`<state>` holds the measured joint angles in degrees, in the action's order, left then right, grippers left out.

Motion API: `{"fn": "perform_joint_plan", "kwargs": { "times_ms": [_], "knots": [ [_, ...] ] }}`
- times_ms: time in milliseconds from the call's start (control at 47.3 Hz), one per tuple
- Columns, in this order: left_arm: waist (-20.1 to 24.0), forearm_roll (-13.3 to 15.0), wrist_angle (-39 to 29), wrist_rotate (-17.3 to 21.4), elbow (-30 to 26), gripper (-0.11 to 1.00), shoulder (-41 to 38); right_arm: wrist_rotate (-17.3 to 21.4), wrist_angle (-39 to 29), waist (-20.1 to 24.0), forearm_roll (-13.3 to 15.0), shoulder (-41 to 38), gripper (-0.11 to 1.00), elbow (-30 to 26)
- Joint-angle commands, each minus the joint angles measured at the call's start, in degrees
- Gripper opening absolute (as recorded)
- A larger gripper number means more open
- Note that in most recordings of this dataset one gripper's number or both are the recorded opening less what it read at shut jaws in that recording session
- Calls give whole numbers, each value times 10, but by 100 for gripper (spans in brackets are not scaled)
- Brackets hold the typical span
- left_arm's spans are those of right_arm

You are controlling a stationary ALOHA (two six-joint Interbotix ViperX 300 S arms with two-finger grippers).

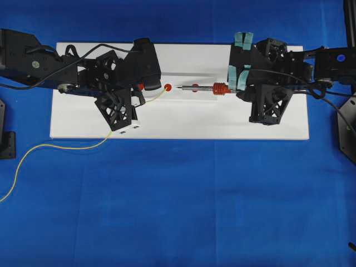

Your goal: Touch the tip of the soldering iron to the tip of the solder at the mark.

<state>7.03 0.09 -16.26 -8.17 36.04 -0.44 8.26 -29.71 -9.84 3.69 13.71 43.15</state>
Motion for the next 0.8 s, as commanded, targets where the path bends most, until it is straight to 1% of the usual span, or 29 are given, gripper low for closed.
{"fn": "perform_joint_plan", "kwargs": {
  "times_ms": [0,380,782],
  "knots": [
    [1,-1,4,1,-10,2,8,1,10,0,1,-1,7,-19],
    [1,-1,4,1,-7,2,9,1,17,0,1,-37,7,-34],
    [1,-1,4,1,-7,2,8,1,17,0,1,-40,7,-35]
  ]
}}
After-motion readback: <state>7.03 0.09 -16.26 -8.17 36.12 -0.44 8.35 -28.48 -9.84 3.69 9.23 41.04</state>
